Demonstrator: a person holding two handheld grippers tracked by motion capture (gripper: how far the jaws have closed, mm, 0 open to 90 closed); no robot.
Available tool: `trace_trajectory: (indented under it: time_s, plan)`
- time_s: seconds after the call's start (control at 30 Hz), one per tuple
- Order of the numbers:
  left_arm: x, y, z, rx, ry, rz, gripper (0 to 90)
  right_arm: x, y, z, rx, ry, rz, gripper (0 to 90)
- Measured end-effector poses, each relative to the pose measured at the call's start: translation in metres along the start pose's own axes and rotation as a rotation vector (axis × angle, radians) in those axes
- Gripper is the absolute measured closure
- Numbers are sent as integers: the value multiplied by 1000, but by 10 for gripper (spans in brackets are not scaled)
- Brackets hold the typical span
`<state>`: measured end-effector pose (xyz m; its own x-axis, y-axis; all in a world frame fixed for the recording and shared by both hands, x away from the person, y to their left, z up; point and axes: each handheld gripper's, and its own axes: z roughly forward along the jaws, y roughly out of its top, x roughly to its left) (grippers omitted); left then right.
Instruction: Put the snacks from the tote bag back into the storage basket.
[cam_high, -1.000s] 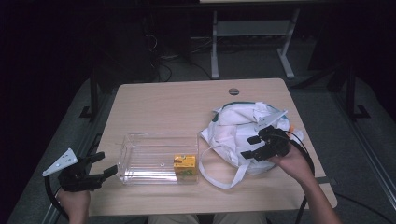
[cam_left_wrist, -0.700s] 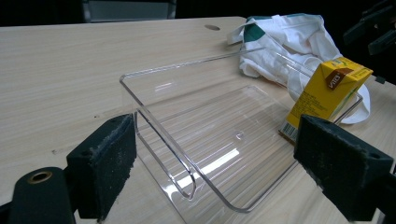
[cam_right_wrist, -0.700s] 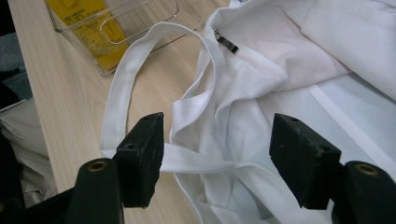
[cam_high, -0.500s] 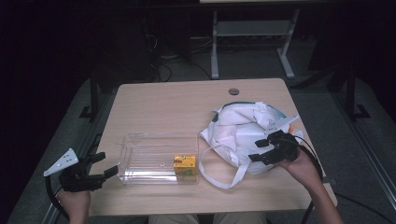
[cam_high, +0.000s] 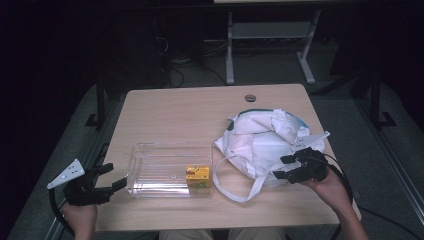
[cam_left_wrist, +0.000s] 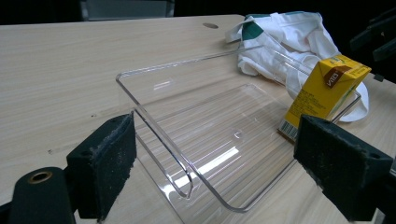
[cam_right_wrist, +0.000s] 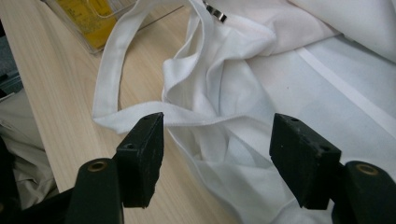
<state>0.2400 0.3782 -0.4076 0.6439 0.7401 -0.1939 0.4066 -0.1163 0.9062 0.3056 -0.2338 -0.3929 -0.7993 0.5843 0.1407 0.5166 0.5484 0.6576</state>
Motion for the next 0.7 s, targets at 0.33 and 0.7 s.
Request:
trace_trajectory:
  time_s: [0.33, 0.7]
  plan:
    - [-1, 0, 1, 3, -8, 8, 127, 2, -14, -2, -5, -18, 4, 345]
    - [-2, -1, 2, 8, -9, 9, 128, 5, -34, -6, -31, -31, 39, 346]
